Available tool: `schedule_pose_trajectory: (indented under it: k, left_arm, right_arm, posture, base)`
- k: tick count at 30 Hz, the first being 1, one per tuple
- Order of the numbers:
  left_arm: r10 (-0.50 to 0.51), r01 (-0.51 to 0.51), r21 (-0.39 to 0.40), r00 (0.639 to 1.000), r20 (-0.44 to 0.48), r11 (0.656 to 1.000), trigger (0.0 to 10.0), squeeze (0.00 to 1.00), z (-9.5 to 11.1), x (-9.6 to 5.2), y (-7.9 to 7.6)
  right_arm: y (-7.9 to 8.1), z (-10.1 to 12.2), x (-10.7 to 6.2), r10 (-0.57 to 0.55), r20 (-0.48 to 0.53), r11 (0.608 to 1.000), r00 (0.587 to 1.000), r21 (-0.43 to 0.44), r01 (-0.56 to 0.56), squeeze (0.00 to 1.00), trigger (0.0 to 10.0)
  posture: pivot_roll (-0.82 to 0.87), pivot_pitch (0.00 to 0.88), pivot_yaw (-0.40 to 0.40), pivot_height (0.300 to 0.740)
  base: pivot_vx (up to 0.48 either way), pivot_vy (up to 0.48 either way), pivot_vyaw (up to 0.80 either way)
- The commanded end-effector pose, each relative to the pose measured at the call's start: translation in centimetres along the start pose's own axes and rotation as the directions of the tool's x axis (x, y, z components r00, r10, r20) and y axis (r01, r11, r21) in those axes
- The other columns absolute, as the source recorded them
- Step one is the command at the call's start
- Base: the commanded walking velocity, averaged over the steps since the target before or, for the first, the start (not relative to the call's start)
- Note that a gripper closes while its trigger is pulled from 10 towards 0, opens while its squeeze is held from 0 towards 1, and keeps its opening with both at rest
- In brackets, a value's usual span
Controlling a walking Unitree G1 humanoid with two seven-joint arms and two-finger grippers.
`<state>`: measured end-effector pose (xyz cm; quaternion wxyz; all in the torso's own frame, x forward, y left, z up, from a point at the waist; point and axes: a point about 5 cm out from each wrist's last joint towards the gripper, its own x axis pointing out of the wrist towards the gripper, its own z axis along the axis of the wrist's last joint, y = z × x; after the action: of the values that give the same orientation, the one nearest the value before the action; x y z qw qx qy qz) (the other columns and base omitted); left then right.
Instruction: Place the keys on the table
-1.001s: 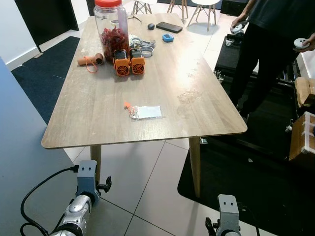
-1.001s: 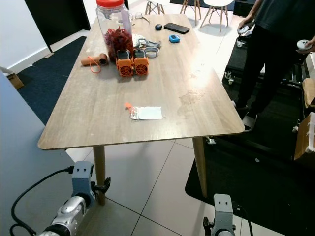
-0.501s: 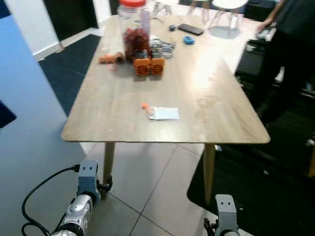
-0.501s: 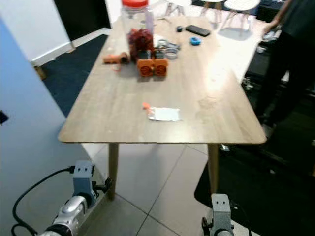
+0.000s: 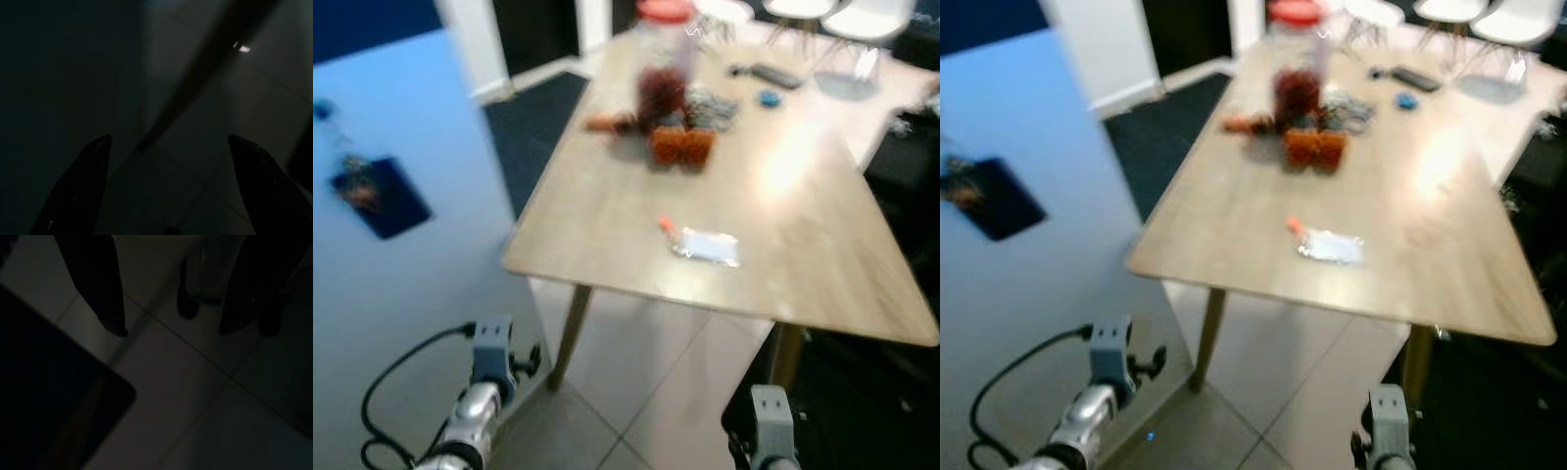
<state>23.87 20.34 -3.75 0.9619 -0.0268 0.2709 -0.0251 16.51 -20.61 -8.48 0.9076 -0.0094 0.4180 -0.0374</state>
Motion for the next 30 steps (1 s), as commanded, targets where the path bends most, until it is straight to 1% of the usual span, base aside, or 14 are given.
schedule_pose_trajectory:
  k: [1,6,10,13,18,20,22,27,30]
  left_arm:
    - [0.003,-0.003,-0.002,1.000,-0.020,1.000,10.0,0.00,-0.6,-0.2,0.0]
    - [0.004,-0.004,-0.011,1.000,-0.031,1.000,10.0,0.00,-0.7,-0.2,0.1]
    - [0.013,-0.013,-0.003,0.999,-0.049,1.000,10.0,0.00,-1.0,-0.3,0.3]
    - [0.017,-0.015,0.027,0.997,-0.081,1.000,10.0,0.00,-1.5,-0.5,0.4]
    - [0.029,-0.025,0.041,0.994,-0.101,0.999,10.0,0.00,-1.8,-0.6,0.5]
    - [0.028,-0.018,0.086,0.993,-0.116,0.996,10.0,0.00,-1.9,-0.6,0.4]
    - [0.027,-0.013,0.102,0.991,-0.135,0.995,10.0,0.00,-2.1,-0.6,0.3]
    - [0.016,0.000,0.092,0.984,-0.175,0.996,10.0,0.00,-2.1,-0.5,0.2]
    - [0.007,0.007,0.086,0.987,-0.163,0.996,10.0,0.00,-2.0,-0.4,0.2]
  right_arm:
    - [0.3,-0.5,-0.1,0.007,-0.013,1.000,1.000,0.009,-0.006,0.00,10.0]
    - [0.3,-0.7,-0.2,0.012,-0.017,1.000,1.000,0.011,-0.011,0.00,10.0]
    - [0.4,-0.8,-0.2,0.017,-0.020,1.000,1.000,0.014,-0.017,0.00,10.0]
    - [0.5,-0.9,-0.2,0.021,-0.025,1.000,0.999,0.020,-0.020,0.00,10.0]
    - [0.4,-1.0,-0.3,0.018,-0.028,1.000,0.999,0.021,-0.018,0.00,10.0]
    - [0.4,-1.1,-0.3,0.015,-0.029,1.000,0.999,0.021,-0.015,0.00,10.0]
    - [0.3,-1.1,-0.3,0.013,-0.030,1.000,0.999,0.020,-0.013,0.00,10.0]
    - [0.2,-0.9,-0.2,0.011,-0.026,1.000,1.000,0.020,-0.011,0.00,10.0]
    - [0.2,-0.8,-0.2,0.011,-0.024,1.000,1.000,0.019,-0.010,0.00,10.0]
  posture:
    - [0.04,0.031,-0.005,0.740]
    - [0.04,0.032,-0.004,0.740]
    - [0.04,0.030,-0.001,0.740]
    - [0.04,0.027,0.002,0.740]
    - [0.03,0.019,0.003,0.740]
    - [0.03,0.017,0.004,0.740]
    - [0.03,0.013,0.005,0.740]
    - [0.03,0.005,0.005,0.740]
    - [0.03,0.000,0.004,0.740]
  base:
    - [0.000,0.000,0.80]
    - [0.000,0.000,0.80]
    - [0.000,0.000,0.80]
    - [0.000,0.000,0.80]
    - [0.000,0.000,0.80]
    - [0.000,0.000,0.80]
    - [0.000,0.000,0.80]
    - [0.000,0.000,0.80]
    - [0.000,0.000,0.80]
